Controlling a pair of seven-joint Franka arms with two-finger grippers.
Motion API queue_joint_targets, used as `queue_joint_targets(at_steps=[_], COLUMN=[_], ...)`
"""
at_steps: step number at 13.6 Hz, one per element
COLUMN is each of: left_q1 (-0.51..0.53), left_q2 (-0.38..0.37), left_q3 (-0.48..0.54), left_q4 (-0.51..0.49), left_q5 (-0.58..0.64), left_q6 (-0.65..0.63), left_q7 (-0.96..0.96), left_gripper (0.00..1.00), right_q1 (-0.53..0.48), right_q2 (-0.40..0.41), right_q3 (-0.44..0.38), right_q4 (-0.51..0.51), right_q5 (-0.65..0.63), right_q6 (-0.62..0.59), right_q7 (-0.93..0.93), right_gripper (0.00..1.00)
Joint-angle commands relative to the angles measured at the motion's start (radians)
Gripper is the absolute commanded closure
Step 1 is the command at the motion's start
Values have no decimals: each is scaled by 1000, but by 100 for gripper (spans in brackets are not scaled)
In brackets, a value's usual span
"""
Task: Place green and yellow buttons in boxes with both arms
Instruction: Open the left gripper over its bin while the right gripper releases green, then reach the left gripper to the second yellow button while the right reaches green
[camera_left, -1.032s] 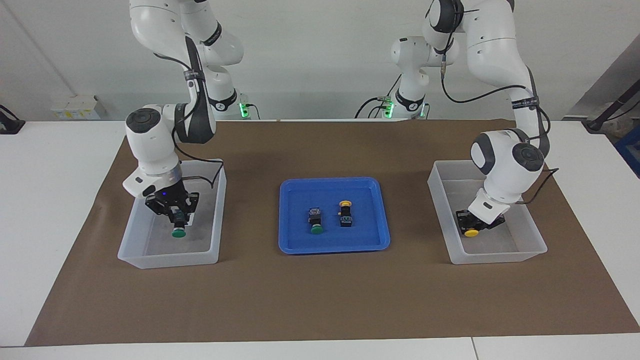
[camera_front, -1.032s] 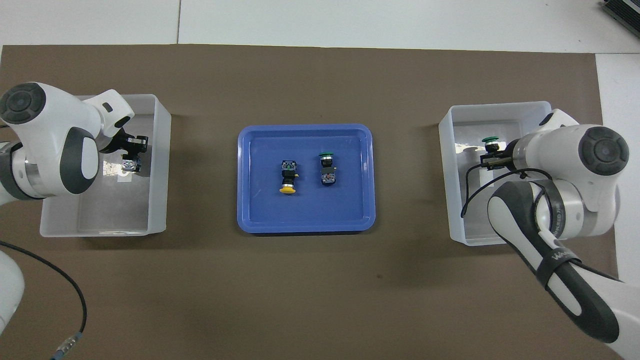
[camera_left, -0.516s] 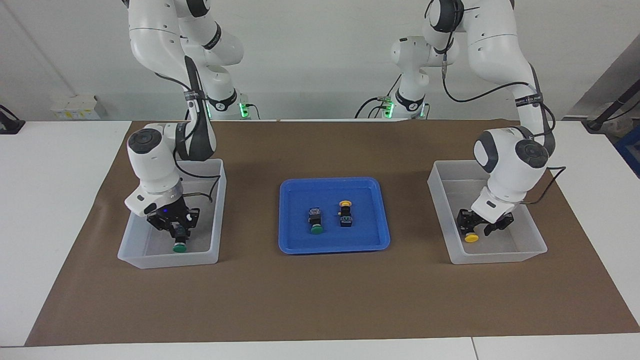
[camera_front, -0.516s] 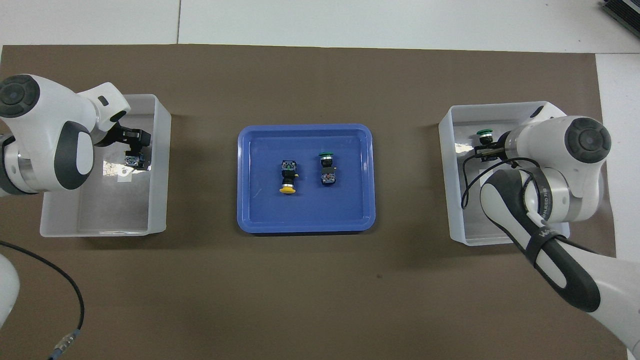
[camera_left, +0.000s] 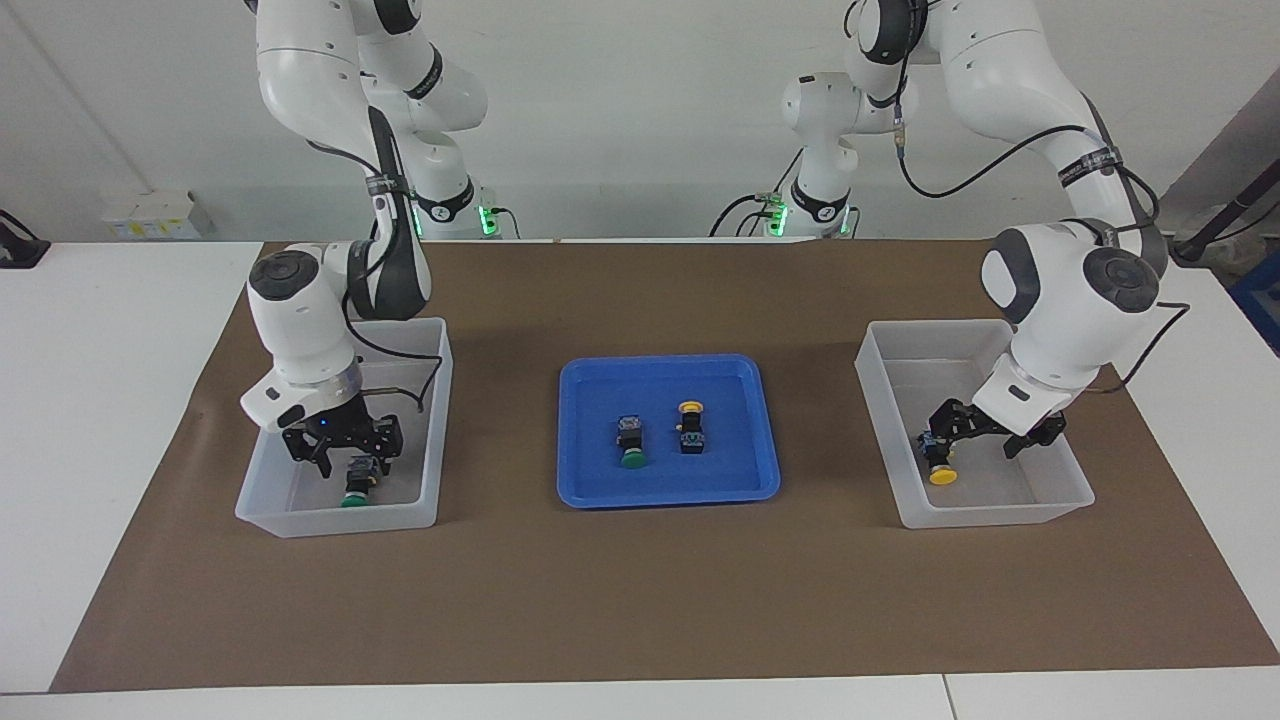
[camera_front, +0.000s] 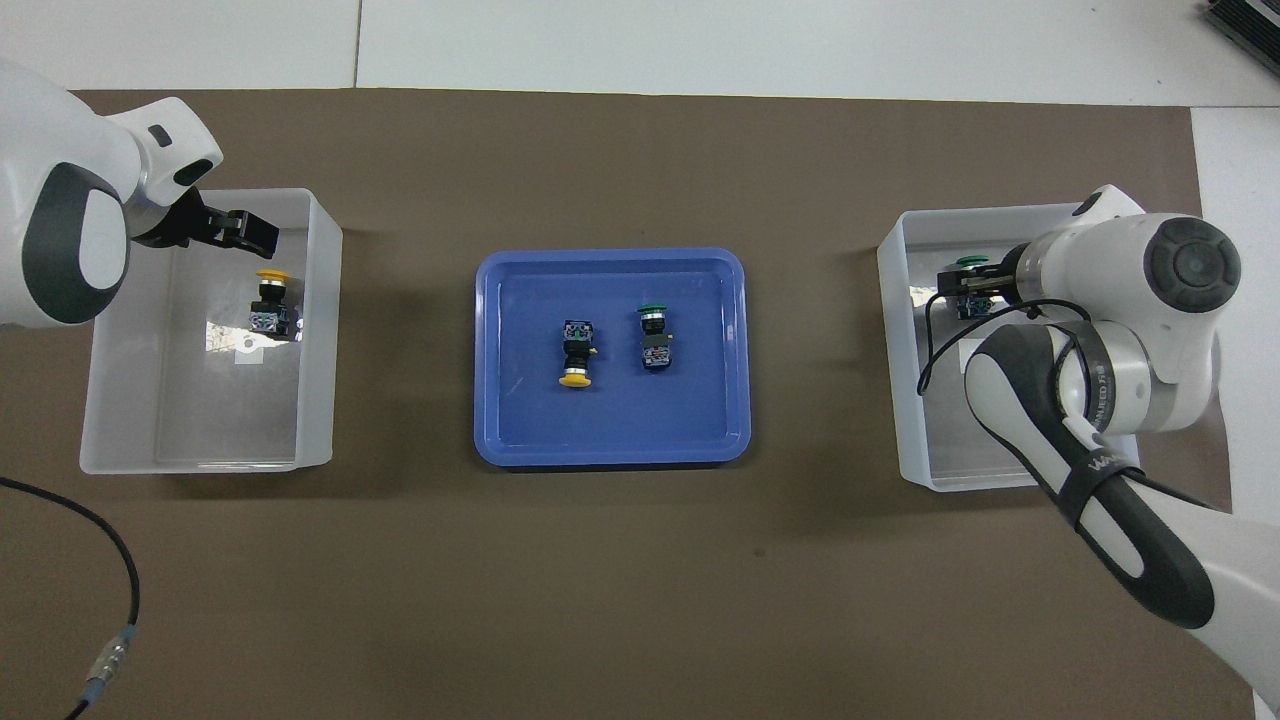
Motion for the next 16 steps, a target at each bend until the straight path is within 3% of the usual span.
queue_joint_targets(at_steps=[1,5,7,9,16], left_q1=[-67,-183,-231,-272,-441], left_q2=[11,6,1,-6,-20], left_q3=[3,0,0,0,-1], left_q4=[41,34,23,-5,-204], left_q5=[2,1,-16,-36,-59], left_q6=[-52,-41,-35,-4,281], left_q7=[-39,-240,-320,-377,-556], left_gripper=[2,2,4,6,7], right_q1=[0,1,22,96,254], right_q2=[-113,-175,-167,-155,-44], right_q3=[44,128,179,179,178], right_q4=[10,110,127,147,149], right_q5=[58,118,117,107,49], right_q6=[-131,-326,-310,-304,-132], right_q7=[21,38,64,138,381], right_gripper=[0,0,0,0,0])
